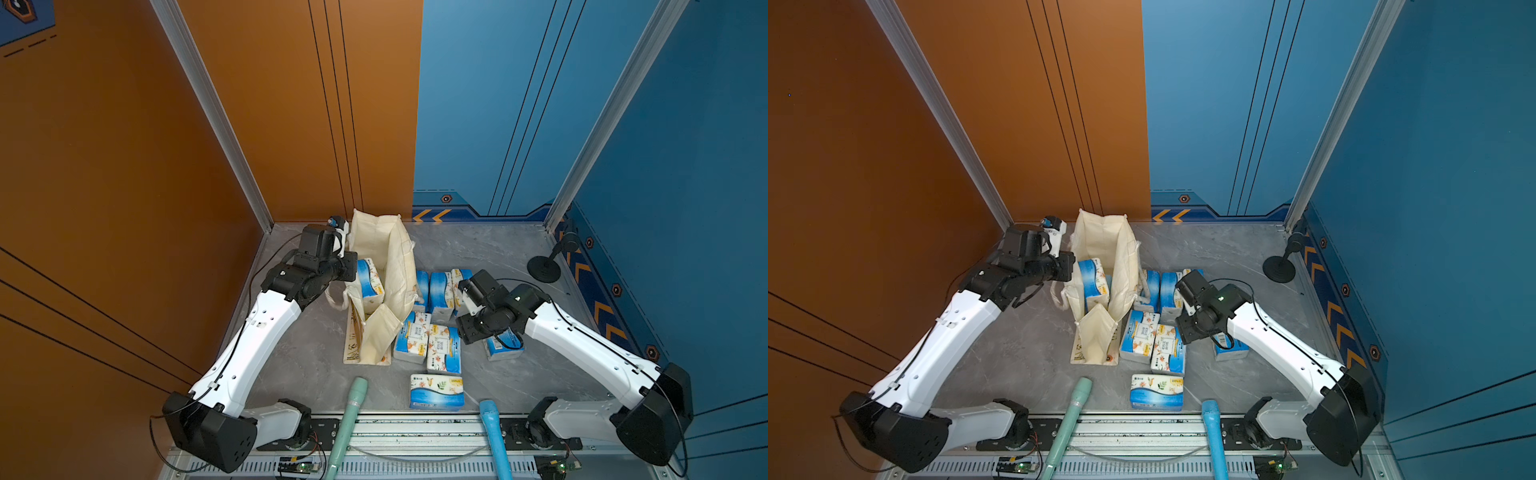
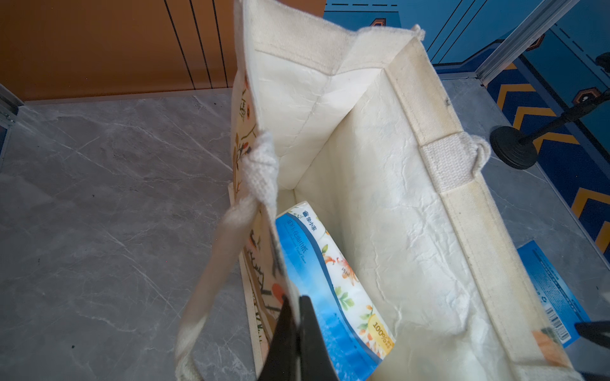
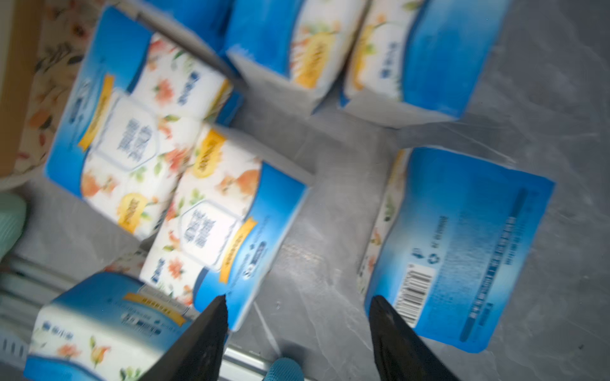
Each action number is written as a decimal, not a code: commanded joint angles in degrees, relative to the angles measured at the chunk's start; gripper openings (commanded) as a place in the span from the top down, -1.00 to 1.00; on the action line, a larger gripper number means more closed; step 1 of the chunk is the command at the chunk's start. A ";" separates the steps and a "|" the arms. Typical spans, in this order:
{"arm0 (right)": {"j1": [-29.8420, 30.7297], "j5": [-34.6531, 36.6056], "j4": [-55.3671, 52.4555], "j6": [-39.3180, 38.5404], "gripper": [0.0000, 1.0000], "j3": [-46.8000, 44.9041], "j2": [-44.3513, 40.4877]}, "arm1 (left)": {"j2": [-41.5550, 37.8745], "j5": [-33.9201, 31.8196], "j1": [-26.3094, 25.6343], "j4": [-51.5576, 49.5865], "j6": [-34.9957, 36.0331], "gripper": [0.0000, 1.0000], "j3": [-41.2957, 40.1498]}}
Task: Put tissues into the canvas bag
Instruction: Pick up the pack of facial tissues from the center of the board.
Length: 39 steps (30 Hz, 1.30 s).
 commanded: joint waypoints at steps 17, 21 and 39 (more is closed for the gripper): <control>21.35 -0.40 0.52 -6.33 -1.00 -1.54 -0.97 | -0.32 2.19 -0.27 0.61 0.30 1.00 0.32; 22.71 0.63 0.33 -6.15 -0.99 -1.44 -0.51 | -1.05 2.01 -0.27 0.59 0.43 1.00 0.05; 26.70 1.79 0.15 -7.22 -1.00 -1.30 8.99 | -1.33 1.99 -0.18 0.60 0.34 1.00 -0.49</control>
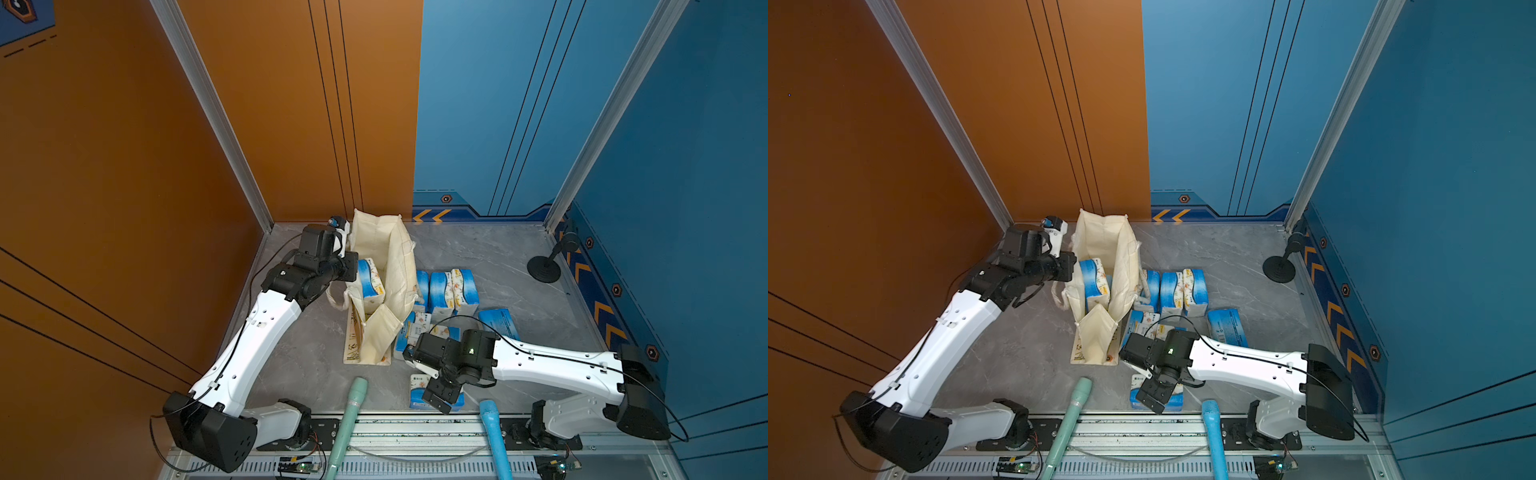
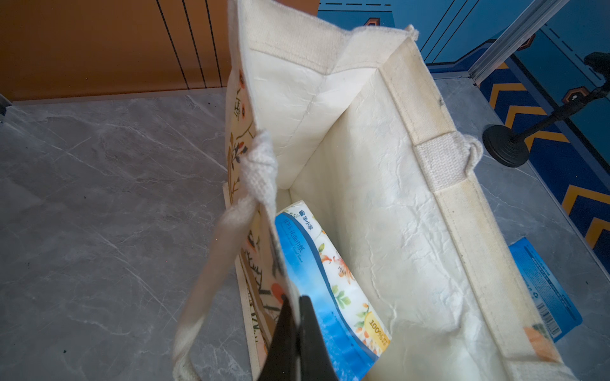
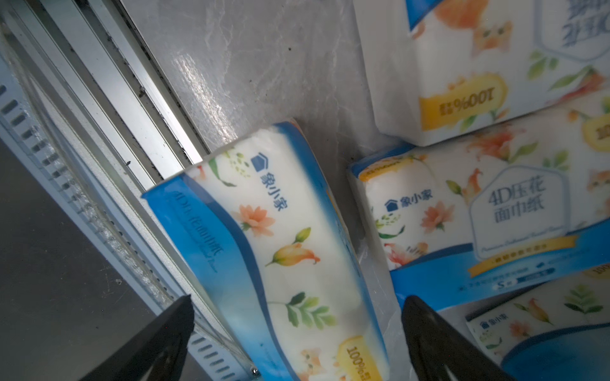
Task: Put tissues into the canvas bag
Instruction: Pick up the pack of facial tissues from the center of the board.
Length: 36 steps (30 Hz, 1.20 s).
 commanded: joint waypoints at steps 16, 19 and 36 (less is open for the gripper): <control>2.88 1.49 0.53 -2.88 -0.95 1.16 7.32 | -1.75 0.81 0.23 0.46 0.43 1.00 -1.07; 2.89 1.54 1.27 -3.10 -0.93 1.27 8.24 | -1.77 0.92 0.24 0.50 0.28 1.00 -1.15; 2.93 -0.70 2.59 -3.64 -0.13 1.88 11.97 | -1.55 0.99 0.76 0.46 0.40 1.00 -1.17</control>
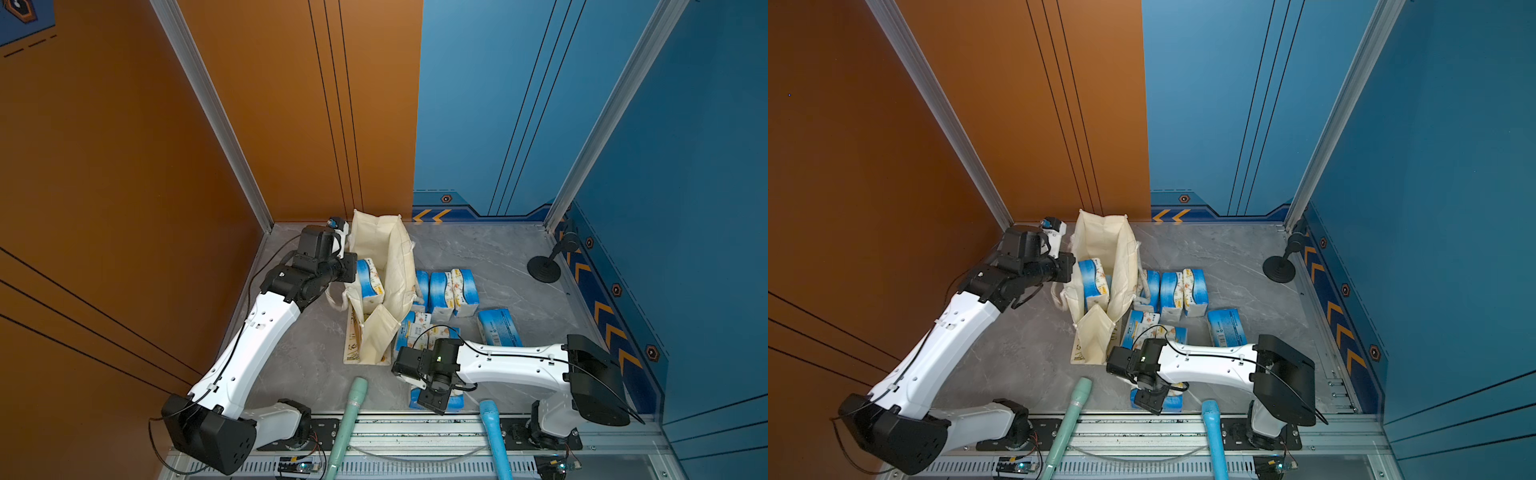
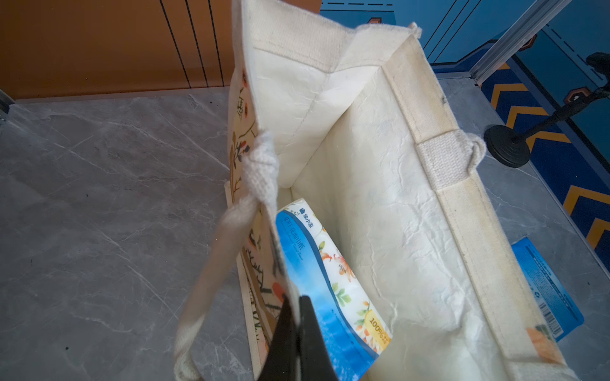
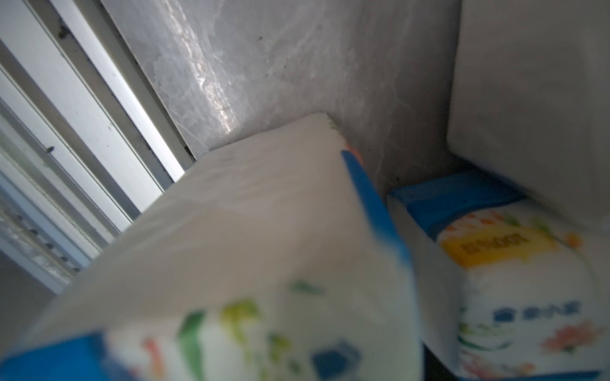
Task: Put tissues into the canvas bag
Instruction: Pick up the pack of facial tissues from the center of the board, then place the pack of facial tissues in the canvas bag.
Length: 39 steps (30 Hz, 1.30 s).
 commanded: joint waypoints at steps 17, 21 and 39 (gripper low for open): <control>-5.84 2.59 -0.97 3.01 0.18 7.19 -29.43 | -0.61 1.01 0.15 0.35 0.04 1.00 0.11; -7.70 0.24 6.20 2.44 0.18 9.16 -39.37 | -0.53 1.01 -0.03 0.26 0.01 1.00 0.24; -23.65 -5.54 42.33 15.58 0.13 25.75 -11.99 | 0.82 0.92 -1.08 0.34 0.08 1.00 2.07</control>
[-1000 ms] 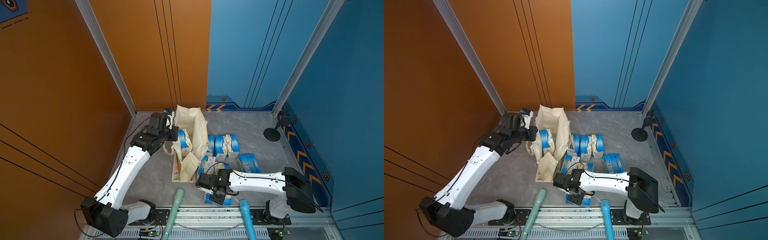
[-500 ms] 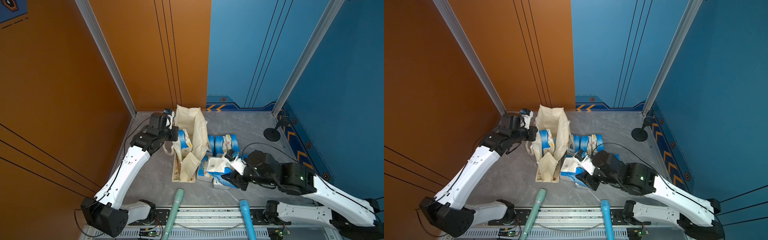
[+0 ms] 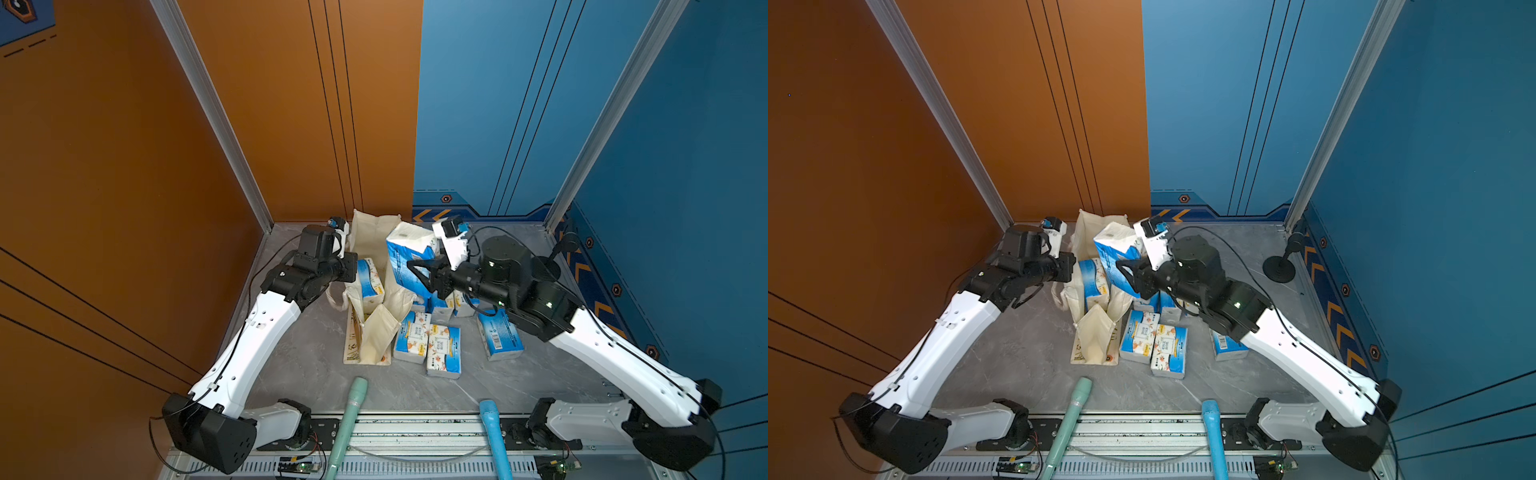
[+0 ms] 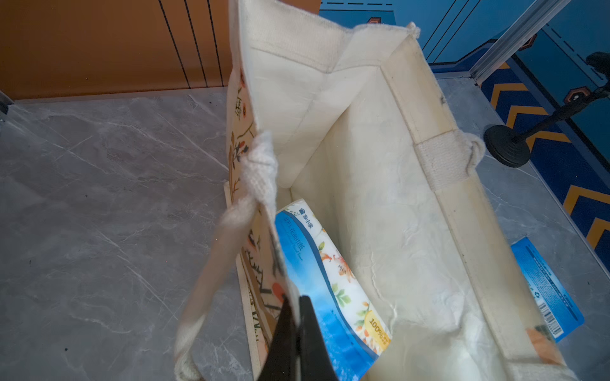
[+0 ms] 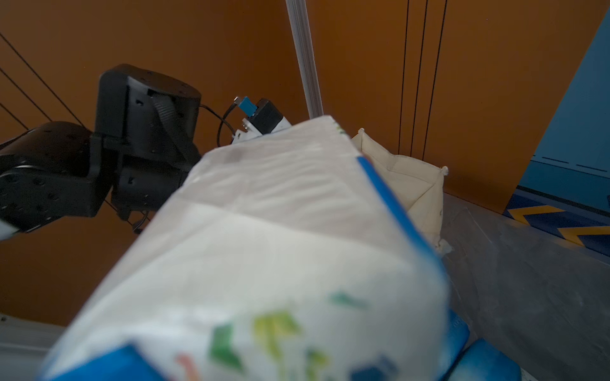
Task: Put tissues into the canvas bag
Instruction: Place the pack of facial tissues in the canvas bag.
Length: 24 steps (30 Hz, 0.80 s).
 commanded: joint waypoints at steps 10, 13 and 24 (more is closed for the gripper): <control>2.75 11.68 -7.89 7.83 0.16 14.91 20.06 | 0.18 0.13 -1.06 0.32 0.32 1.00 2.18; 2.21 10.28 -10.94 9.27 0.16 15.50 22.20 | -0.02 -0.24 -1.02 0.35 0.50 1.00 1.87; 3.06 0.04 -25.30 8.35 0.06 28.74 34.03 | 0.27 -0.40 -0.80 0.36 0.65 1.00 1.48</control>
